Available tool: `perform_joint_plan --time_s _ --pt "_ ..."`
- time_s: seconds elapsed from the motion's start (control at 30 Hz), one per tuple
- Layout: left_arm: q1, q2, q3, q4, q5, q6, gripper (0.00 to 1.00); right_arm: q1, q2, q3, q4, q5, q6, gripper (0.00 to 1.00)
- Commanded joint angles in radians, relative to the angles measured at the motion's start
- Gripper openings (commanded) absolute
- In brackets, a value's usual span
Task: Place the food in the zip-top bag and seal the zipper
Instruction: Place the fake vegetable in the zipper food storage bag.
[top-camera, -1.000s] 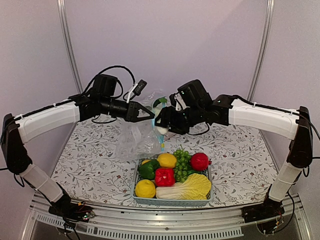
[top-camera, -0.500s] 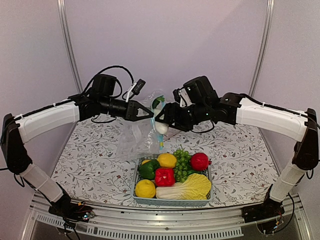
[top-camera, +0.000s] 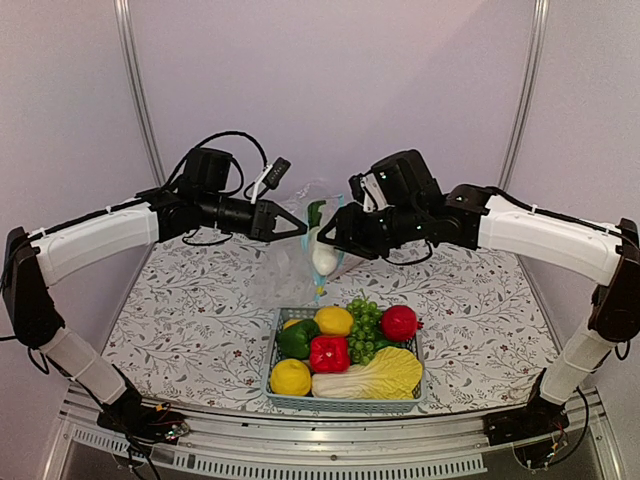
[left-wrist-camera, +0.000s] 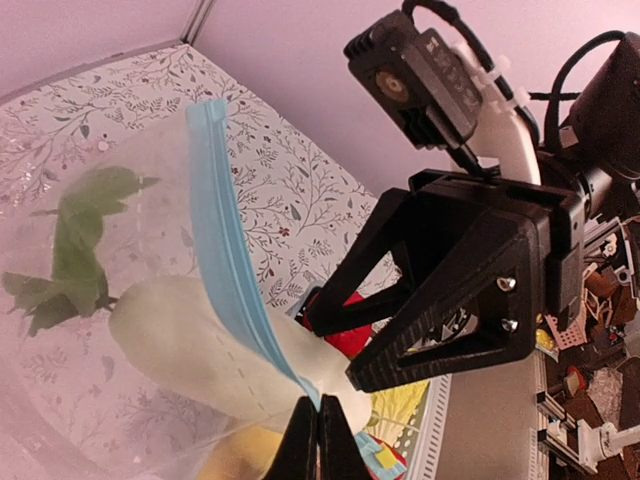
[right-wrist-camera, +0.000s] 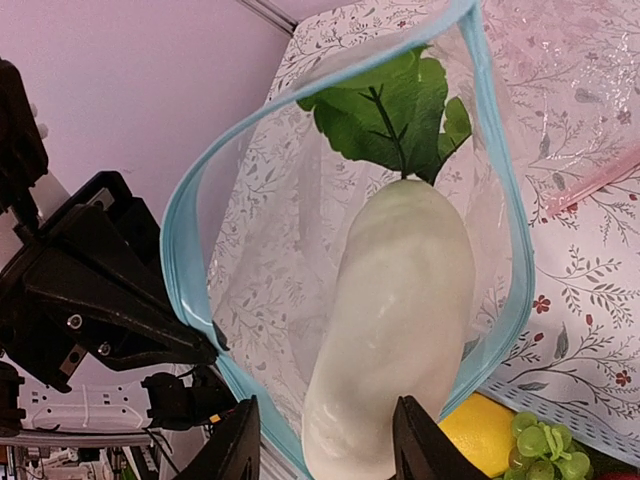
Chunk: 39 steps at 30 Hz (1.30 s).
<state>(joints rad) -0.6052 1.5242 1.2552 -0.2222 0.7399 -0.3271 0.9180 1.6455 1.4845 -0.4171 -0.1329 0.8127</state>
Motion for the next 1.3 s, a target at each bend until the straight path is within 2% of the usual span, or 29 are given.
perform_joint_plan --time_s 0.0,0.27,0.63,0.77,1.03,1.1,1.27 --pt "0.012 -0.002 -0.010 0.021 0.020 -0.004 0.00 0.006 0.025 -0.014 0.017 0.007 0.008 0.45" --pt "0.023 -0.005 -0.011 0.021 0.008 -0.013 0.00 0.008 -0.021 -0.024 -0.030 0.081 -0.019 0.50" --pt "0.042 -0.005 -0.006 0.015 0.010 -0.020 0.00 0.008 -0.116 -0.116 -0.092 0.180 -0.045 0.52" --pt "0.059 0.001 0.011 -0.031 -0.007 -0.003 0.00 0.008 -0.156 -0.128 -0.173 0.216 -0.103 0.55" --pt "0.092 0.002 0.034 -0.071 -0.015 0.020 0.00 0.009 -0.270 -0.216 -0.449 0.319 -0.186 0.59" --pt "0.095 0.002 0.033 -0.070 -0.017 0.024 0.00 0.026 -0.300 -0.260 -0.464 0.329 -0.178 0.60" --pt "0.103 0.007 0.032 -0.070 -0.020 0.028 0.00 0.073 -0.351 -0.341 -0.478 0.355 -0.181 0.70"
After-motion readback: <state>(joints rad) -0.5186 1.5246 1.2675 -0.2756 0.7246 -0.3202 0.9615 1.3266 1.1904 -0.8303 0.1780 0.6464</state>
